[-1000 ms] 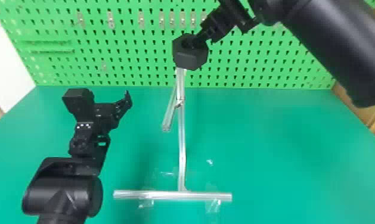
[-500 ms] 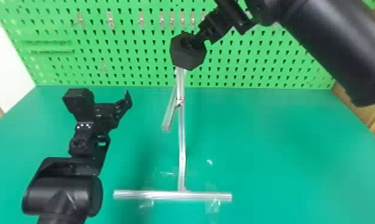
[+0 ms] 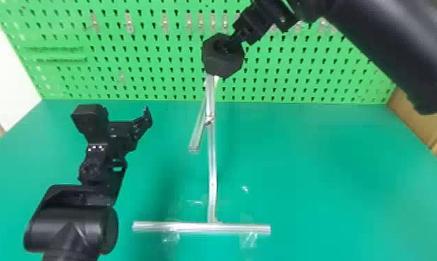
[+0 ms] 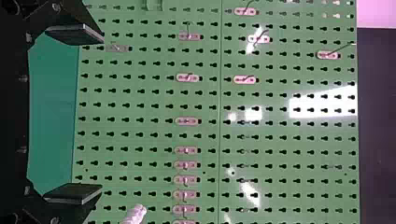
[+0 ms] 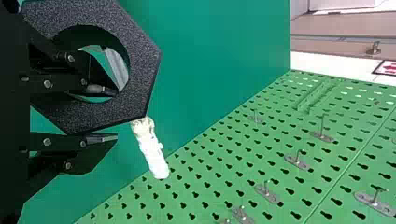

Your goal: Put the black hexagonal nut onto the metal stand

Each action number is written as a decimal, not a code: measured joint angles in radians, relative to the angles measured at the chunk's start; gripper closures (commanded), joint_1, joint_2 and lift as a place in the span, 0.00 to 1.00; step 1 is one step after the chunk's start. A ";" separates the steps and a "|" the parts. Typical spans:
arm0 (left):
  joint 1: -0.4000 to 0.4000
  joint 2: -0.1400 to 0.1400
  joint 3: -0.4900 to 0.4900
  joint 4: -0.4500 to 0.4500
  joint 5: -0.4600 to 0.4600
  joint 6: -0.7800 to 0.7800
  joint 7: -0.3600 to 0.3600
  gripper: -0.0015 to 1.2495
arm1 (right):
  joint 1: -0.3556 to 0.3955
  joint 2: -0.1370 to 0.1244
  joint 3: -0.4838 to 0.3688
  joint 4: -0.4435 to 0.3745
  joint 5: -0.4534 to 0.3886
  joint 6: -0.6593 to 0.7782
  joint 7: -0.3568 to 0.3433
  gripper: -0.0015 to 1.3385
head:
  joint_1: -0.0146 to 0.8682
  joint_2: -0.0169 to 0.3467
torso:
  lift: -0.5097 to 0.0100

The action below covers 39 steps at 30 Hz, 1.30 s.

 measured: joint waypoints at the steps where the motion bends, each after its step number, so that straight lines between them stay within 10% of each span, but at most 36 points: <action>1: 0.000 0.000 0.000 0.000 0.000 0.000 0.000 0.13 | -0.003 0.000 -0.001 0.000 -0.001 0.004 0.000 0.80 | 0.80 0.27 | 0.98; 39: -0.001 0.007 -0.002 -0.003 -0.002 0.000 0.000 0.13 | -0.029 -0.008 -0.025 0.031 -0.181 0.033 0.021 0.80 | 0.80 0.27 | 0.98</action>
